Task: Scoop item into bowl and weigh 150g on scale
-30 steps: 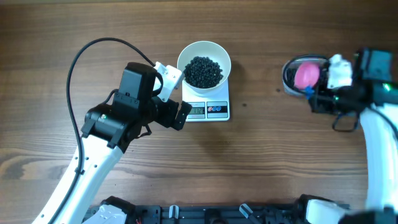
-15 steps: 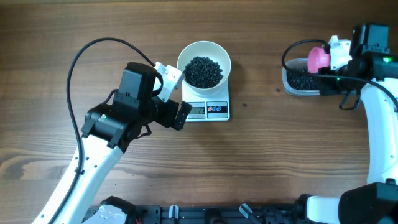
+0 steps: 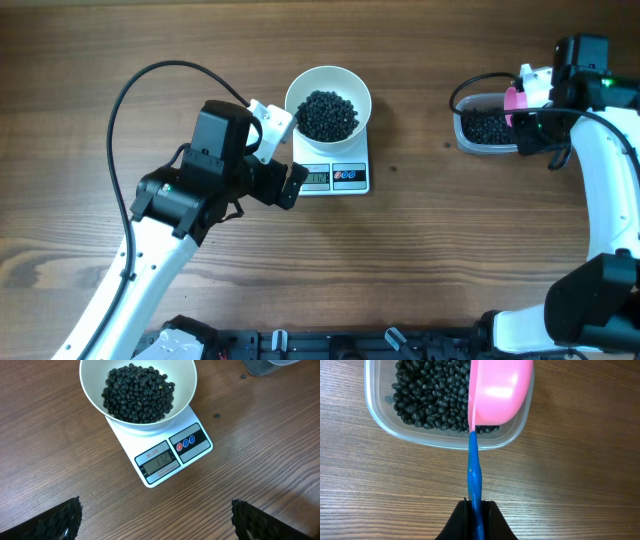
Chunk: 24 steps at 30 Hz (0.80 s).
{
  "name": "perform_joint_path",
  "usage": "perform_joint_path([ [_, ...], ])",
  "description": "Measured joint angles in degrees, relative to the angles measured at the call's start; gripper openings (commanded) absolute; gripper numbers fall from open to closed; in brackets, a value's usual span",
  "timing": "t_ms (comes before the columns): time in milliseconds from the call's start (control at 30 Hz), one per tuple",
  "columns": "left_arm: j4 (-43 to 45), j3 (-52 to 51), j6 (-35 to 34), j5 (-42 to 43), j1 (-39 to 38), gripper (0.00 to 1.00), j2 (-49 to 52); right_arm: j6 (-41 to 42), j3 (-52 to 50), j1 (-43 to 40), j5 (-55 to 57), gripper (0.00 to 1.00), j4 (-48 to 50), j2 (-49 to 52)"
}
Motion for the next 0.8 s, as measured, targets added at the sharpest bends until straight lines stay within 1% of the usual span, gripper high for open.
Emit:
perform_joint_path([
  [200, 0.0, 0.0, 0.02, 0.0, 0.0, 1.0, 0.0, 0.09, 0.0, 0.0, 1.75, 0.04, -1.07, 0.94],
  [567, 0.0, 0.0, 0.02, 0.0, 0.0, 1.0, 0.0, 0.55, 0.0, 0.13, 3.34, 0.04, -0.5, 5.64],
  [800, 0.0, 0.0, 0.0, 0.0, 0.0, 1.0, 0.0, 0.55, 0.0, 2.82, 4.96, 0.04, -0.44, 7.54],
])
